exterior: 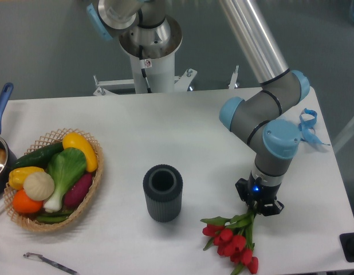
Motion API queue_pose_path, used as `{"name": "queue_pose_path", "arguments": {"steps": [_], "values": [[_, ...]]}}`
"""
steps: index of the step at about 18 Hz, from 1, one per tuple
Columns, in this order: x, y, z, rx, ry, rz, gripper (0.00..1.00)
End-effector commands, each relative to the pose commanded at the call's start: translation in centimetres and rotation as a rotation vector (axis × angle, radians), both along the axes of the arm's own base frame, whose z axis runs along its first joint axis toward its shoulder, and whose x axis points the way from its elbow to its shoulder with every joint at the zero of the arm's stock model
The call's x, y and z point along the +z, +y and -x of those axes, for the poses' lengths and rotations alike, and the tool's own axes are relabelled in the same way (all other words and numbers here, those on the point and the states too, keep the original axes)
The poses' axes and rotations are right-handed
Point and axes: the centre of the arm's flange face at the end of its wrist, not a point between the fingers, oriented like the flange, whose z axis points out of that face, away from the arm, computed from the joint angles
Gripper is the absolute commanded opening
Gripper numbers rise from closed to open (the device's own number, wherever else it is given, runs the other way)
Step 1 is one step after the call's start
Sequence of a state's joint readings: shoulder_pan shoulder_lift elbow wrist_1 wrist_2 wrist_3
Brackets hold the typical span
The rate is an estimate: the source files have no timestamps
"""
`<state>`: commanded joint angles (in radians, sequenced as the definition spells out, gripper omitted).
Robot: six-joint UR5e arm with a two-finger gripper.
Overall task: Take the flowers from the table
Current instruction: 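Close the gripper on the tulip stems, then lift the tulip bouquet up off the table toward the grey vase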
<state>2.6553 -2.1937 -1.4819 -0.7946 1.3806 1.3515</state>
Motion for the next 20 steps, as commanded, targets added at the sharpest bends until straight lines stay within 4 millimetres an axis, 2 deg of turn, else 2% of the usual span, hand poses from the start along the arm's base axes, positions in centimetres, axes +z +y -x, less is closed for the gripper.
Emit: {"name": "queue_pose_path", "arguments": {"steps": [2, 4, 10, 16, 20], "values": [[2.8, 0.2, -0.1, 0.016, 0.026, -0.033, 0.19], [6.4, 0.7, -0.4, 0.04, 0.016, -0.143, 0.19], [14.9, 0.9, -2.8, 0.058, -0.07, -0.426, 0.19], [20.7, 2.0, -6.2, 0.011, -0.231, -0.678, 0.2], [21.4, 2.2, -7.3, 0.023, -0.377, -0.779, 0.2]]}}
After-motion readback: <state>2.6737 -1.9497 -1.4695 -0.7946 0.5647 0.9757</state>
